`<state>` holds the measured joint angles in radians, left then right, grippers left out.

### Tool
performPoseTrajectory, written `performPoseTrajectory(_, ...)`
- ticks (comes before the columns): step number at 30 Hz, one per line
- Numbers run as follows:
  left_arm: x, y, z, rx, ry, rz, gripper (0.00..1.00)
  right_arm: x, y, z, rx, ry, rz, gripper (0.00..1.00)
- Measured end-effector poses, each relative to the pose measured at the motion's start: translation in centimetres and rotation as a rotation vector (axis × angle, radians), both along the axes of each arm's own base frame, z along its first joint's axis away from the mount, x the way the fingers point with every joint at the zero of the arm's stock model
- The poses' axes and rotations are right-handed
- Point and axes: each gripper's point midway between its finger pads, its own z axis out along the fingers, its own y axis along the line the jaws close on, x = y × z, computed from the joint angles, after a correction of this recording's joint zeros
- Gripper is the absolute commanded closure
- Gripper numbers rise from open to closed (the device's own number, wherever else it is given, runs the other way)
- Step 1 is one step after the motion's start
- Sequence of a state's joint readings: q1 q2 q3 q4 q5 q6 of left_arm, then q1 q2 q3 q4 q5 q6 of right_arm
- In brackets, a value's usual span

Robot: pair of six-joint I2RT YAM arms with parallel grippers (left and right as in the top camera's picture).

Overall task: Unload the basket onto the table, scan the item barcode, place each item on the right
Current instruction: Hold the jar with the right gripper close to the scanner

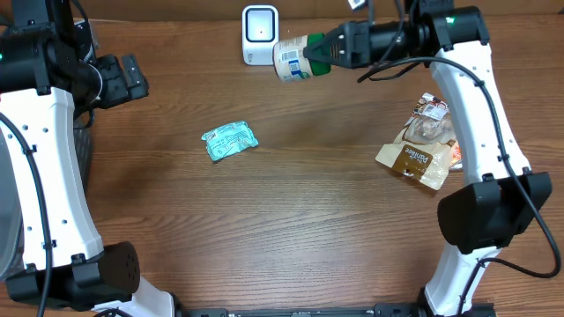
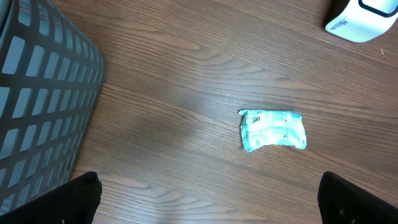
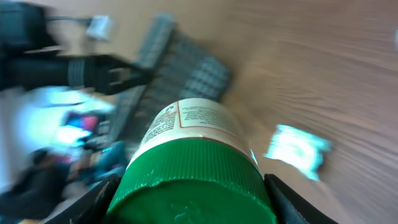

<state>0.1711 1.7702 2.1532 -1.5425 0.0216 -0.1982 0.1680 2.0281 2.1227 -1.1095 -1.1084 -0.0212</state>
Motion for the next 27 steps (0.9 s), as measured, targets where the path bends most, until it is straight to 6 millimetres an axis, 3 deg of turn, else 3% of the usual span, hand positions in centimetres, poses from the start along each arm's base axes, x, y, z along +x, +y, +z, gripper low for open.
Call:
performPoseTrajectory(4,0.0,0.0,0.0,0.0,0.0,0.0,0.0,2.0,1.6,-2.8,-0.212,-0.059,-0.126,0.59)
performPoseTrajectory(8,0.0,0.0,0.0,0.0,0.0,0.0,0.0,4.5,4.0,-3.9,-0.427,-0.247,-0.271,0.61)
performPoseTrajectory(11,0.0,0.0,0.0,0.0,0.0,0.0,0.0,6.7,5.6,-2.5,-0.553,-0.467,-0.408,0.6)
performPoseTrajectory(15,0.0,0.0,0.0,0.0,0.0,0.0,0.0,9.4,7.1,1.0,-0.652,-0.772,-0.553,0.57)
performPoseTrajectory(18,0.0,0.0,0.0,0.0,0.0,0.0,0.0,11.4,7.6,1.5,-0.759,-0.954,-0.584,0.57)
performPoseTrajectory(21,0.0,0.0,0.0,0.0,0.0,0.0,0.0,13.6,7.7,-0.9,-0.896,-1.071,-0.546,0.58)
performPoseTrajectory(27,0.0,0.0,0.0,0.0,0.0,0.0,0.0,17.9,8.2,-8.9,-1.135,-1.245,-0.385,0.58)
